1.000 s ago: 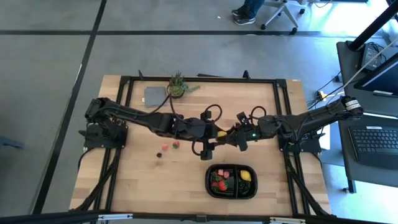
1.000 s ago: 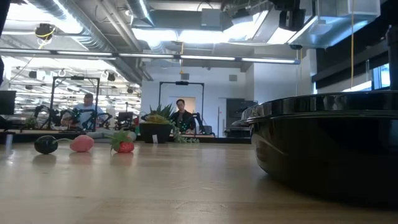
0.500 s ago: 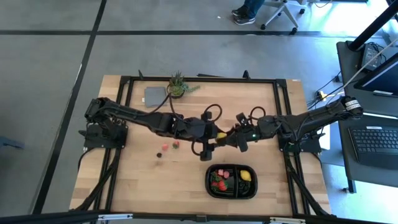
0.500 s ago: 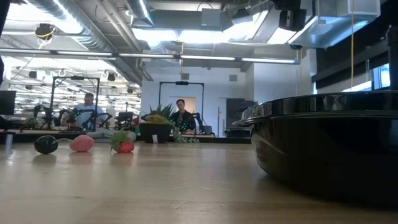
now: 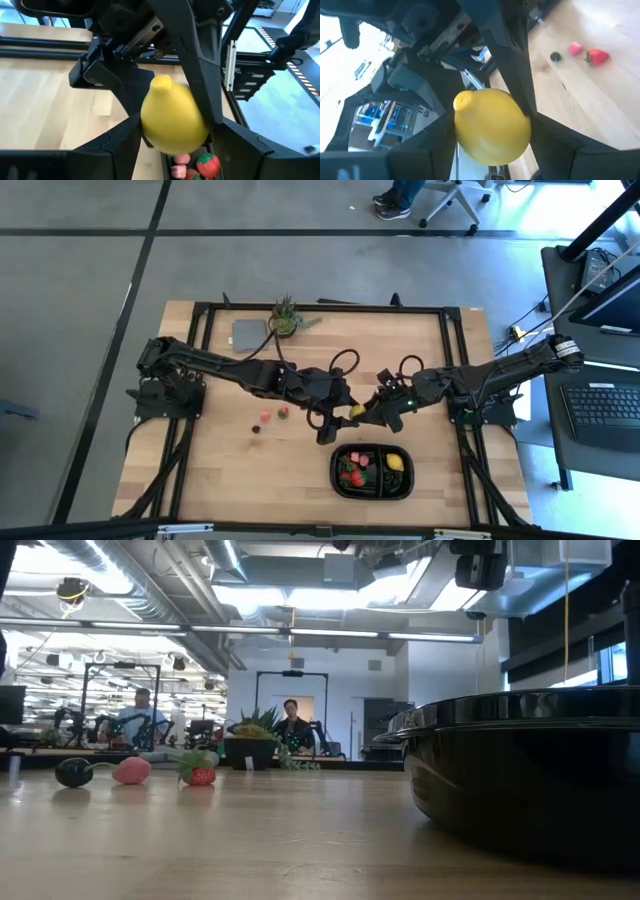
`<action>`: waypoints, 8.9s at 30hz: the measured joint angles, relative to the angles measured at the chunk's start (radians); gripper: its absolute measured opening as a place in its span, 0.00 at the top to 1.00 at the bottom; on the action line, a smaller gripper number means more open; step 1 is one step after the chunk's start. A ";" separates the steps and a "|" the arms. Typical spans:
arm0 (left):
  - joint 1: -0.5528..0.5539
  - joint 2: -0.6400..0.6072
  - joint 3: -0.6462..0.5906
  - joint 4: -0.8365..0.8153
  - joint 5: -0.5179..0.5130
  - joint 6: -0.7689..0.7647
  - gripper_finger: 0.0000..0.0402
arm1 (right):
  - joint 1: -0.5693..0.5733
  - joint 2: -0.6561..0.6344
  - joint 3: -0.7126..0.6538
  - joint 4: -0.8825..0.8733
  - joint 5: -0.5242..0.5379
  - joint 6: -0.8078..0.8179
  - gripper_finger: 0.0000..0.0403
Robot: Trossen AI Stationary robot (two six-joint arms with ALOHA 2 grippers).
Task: Pick and placing Produce into tupperware
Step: Put the yellow lemon into the black bin, then put the pink peach into the black bin, then put the red strawberry into the black bin
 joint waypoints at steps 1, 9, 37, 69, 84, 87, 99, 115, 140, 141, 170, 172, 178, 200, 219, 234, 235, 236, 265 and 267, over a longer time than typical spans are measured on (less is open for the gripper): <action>0.000 0.000 0.000 -0.002 0.005 -0.001 0.44 | 0.000 -0.001 0.001 -0.011 -0.013 0.001 0.46; 0.007 -0.001 0.000 -0.012 0.055 -0.020 0.44 | -0.004 -0.001 -0.003 -0.223 -0.113 0.039 0.46; 0.012 -0.001 0.000 -0.036 0.034 -0.072 0.44 | 0.276 0.244 -0.003 -0.591 -0.224 0.125 0.46; 0.010 -0.100 0.002 -0.328 -0.068 -0.128 0.44 | 0.275 0.239 0.112 -0.567 -0.238 0.165 0.25; 0.065 -0.169 -0.101 -1.005 -0.253 -0.523 0.44 | 0.069 0.171 0.411 -0.907 -0.089 -0.176 0.25; 0.091 -0.168 -0.187 -1.006 -0.176 -0.570 0.44 | 0.020 0.171 0.412 -0.921 -0.091 -0.212 0.25; -0.001 -0.168 -0.512 -0.821 -0.051 -0.520 0.44 | -0.071 0.177 0.412 -0.924 -0.102 -0.266 0.25; -0.043 -0.168 -0.592 -0.613 -0.096 -0.782 0.44 | -0.083 0.177 0.412 -0.927 -0.102 -0.270 0.25; 0.001 -0.168 -0.738 -0.391 -0.085 -0.861 0.50 | -0.083 0.177 0.411 -0.926 -0.102 -0.266 0.25; 0.001 -0.168 -0.738 -0.391 -0.085 -0.861 0.51 | -0.082 0.177 0.411 -0.926 -0.102 -0.266 0.25; 0.081 -0.191 -0.728 -0.411 0.146 -0.693 0.83 | -0.082 0.177 0.411 -0.876 -0.090 -0.232 0.25; 0.096 -0.207 -0.714 -0.404 0.215 -0.666 0.84 | -0.082 0.177 0.411 -0.876 -0.090 -0.232 0.25; 0.131 -0.224 -0.620 -0.275 0.359 -0.583 0.83 | -0.083 0.177 0.411 -0.876 -0.091 -0.234 0.25; -0.095 0.238 -0.213 0.301 0.197 -0.280 0.83 | -0.082 0.177 0.411 -0.963 -0.091 -0.131 0.25; -0.049 0.307 -0.174 0.282 0.365 -0.308 0.51 | -0.082 0.177 0.411 -0.959 -0.090 -0.131 0.25; 0.047 0.043 -0.175 -0.353 0.089 -0.268 0.19 | -0.082 0.177 0.411 -0.957 -0.089 -0.131 0.25; 0.054 0.013 -0.175 -0.417 0.065 -0.288 0.19 | -0.082 0.177 0.411 -0.956 -0.089 -0.131 0.25; 0.057 -0.012 -0.175 -0.481 0.041 -0.303 0.20 | -0.082 0.177 0.411 -0.956 -0.087 -0.131 0.25; 0.150 0.226 -0.177 -0.823 0.025 -0.673 0.23 | -0.082 0.177 0.411 -0.928 -0.055 -0.139 0.25; 0.150 0.245 -0.177 -0.820 0.028 -0.673 0.23 | -0.082 0.177 0.411 -0.928 -0.055 -0.139 0.25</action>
